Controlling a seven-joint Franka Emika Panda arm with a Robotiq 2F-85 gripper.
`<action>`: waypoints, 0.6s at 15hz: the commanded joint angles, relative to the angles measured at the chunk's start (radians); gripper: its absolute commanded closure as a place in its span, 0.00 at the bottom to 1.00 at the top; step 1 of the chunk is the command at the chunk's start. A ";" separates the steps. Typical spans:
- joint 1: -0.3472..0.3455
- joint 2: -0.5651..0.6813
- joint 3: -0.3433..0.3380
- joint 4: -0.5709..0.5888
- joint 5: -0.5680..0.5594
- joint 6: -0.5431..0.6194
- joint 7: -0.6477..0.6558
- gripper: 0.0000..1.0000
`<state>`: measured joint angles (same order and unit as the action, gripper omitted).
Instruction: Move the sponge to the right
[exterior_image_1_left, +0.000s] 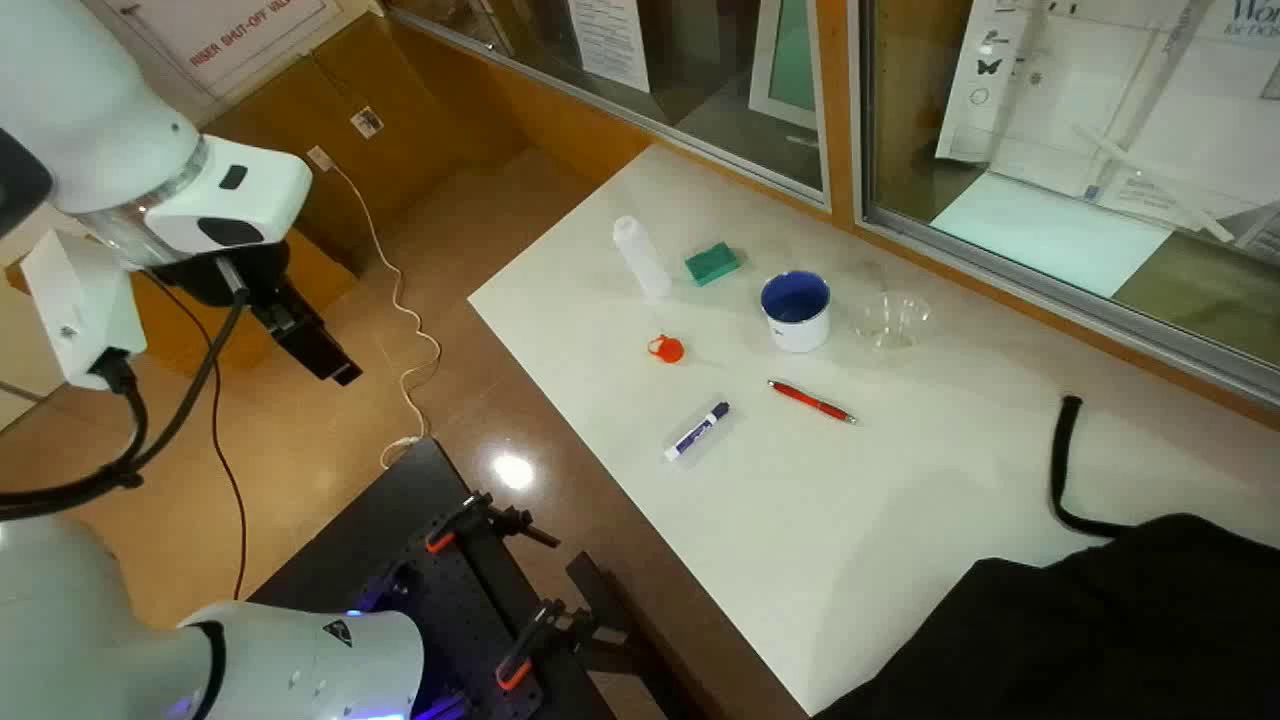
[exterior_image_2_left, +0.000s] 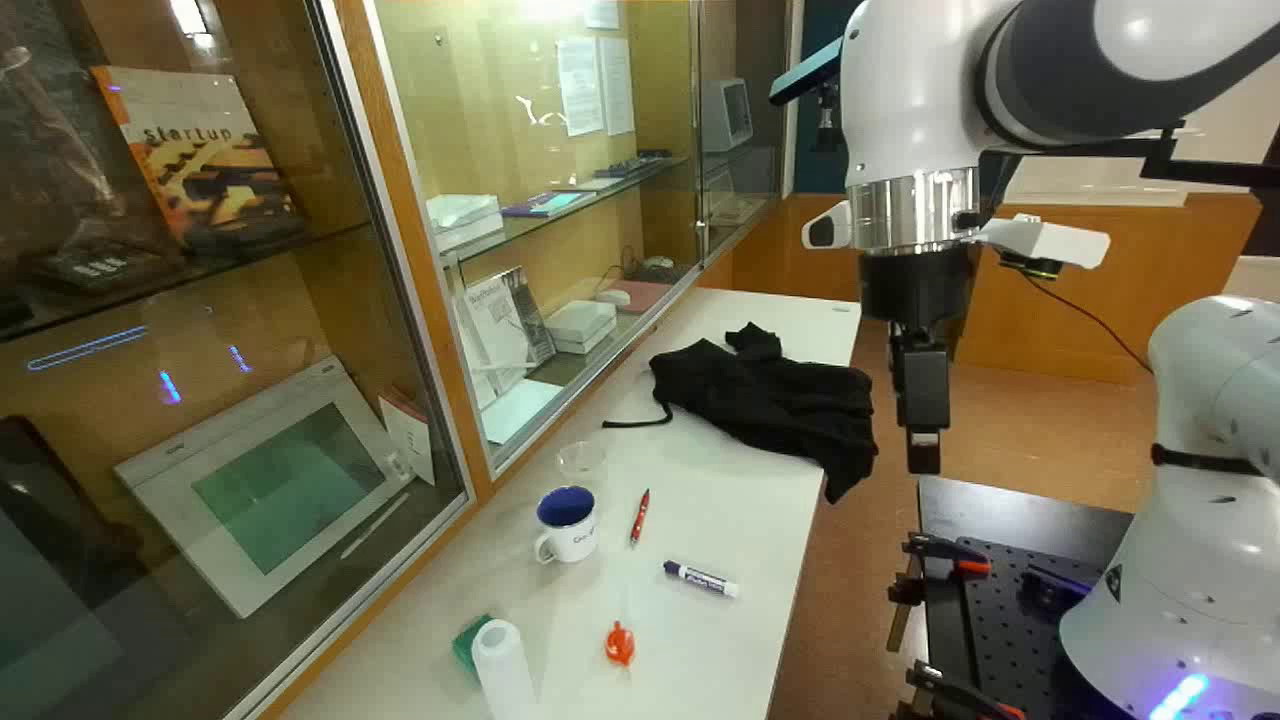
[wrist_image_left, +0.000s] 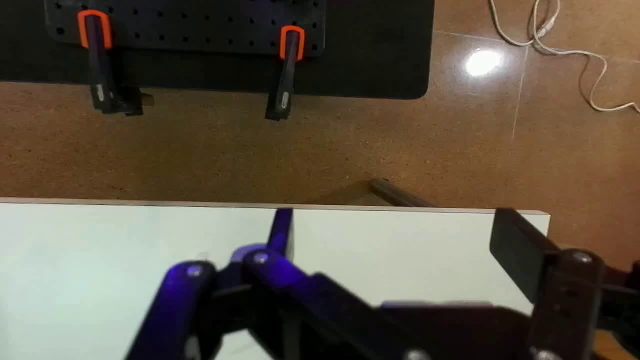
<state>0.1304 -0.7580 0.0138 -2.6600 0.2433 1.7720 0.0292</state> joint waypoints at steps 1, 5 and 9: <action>-0.018 0.000 0.015 0.002 0.009 -0.005 -0.010 0.00; -0.018 0.000 0.015 0.002 0.009 -0.005 -0.010 0.00; -0.034 0.083 0.024 0.057 0.006 0.080 0.008 0.00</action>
<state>0.1224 -0.7516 0.0147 -2.6562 0.2433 1.7954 0.0277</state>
